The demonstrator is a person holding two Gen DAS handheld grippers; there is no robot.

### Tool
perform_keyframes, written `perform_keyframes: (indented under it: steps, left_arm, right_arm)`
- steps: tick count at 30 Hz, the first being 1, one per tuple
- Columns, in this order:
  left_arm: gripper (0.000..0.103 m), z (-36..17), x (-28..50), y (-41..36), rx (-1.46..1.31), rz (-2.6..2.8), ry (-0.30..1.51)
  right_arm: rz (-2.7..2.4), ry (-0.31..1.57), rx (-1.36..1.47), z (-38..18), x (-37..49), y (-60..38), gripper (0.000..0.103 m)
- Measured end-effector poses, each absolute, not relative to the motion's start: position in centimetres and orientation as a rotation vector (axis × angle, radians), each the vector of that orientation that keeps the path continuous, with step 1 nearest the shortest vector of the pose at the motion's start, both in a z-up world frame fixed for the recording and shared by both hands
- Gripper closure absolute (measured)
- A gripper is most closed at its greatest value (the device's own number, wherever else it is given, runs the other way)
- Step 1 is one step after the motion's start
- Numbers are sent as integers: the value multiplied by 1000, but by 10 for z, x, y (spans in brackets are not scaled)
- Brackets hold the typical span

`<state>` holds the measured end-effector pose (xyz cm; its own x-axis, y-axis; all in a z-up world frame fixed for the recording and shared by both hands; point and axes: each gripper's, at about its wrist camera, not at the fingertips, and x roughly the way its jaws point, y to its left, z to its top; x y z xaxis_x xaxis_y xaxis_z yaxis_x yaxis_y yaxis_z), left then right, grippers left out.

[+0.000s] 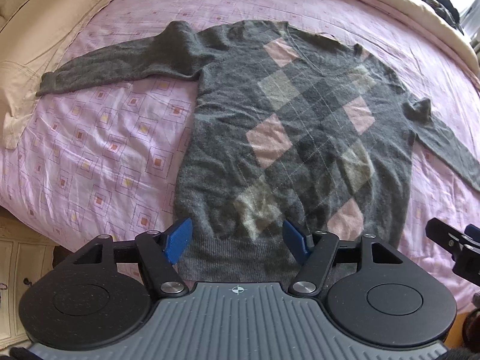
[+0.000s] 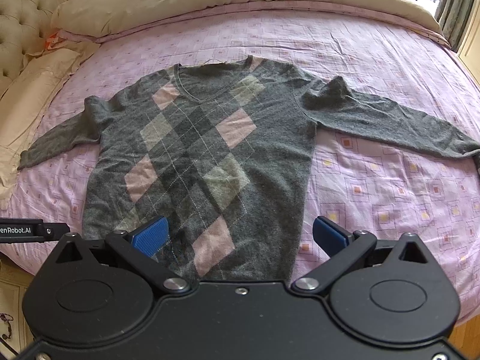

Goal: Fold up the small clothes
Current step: 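Grasp the sweater sleeve cuff with the left tool and lift it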

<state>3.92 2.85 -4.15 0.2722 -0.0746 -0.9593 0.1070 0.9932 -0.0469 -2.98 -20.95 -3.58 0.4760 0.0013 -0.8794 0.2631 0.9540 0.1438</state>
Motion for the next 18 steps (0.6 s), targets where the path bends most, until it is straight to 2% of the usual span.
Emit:
perform_keyframes:
  steps: [4, 14, 18]
  left_arm:
    - [47, -41, 59, 57, -40, -91, 1235]
    - [47, -52, 128, 142, -91, -41, 1036]
    - [47, -72, 164, 186, -123, -49, 1029]
  right_arm:
    - [-162, 1029, 286, -30, -13, -203, 1]
    - [-183, 916, 304, -15, 47, -172, 1]
    - [-182, 918, 298, -14, 75, -153, 1]
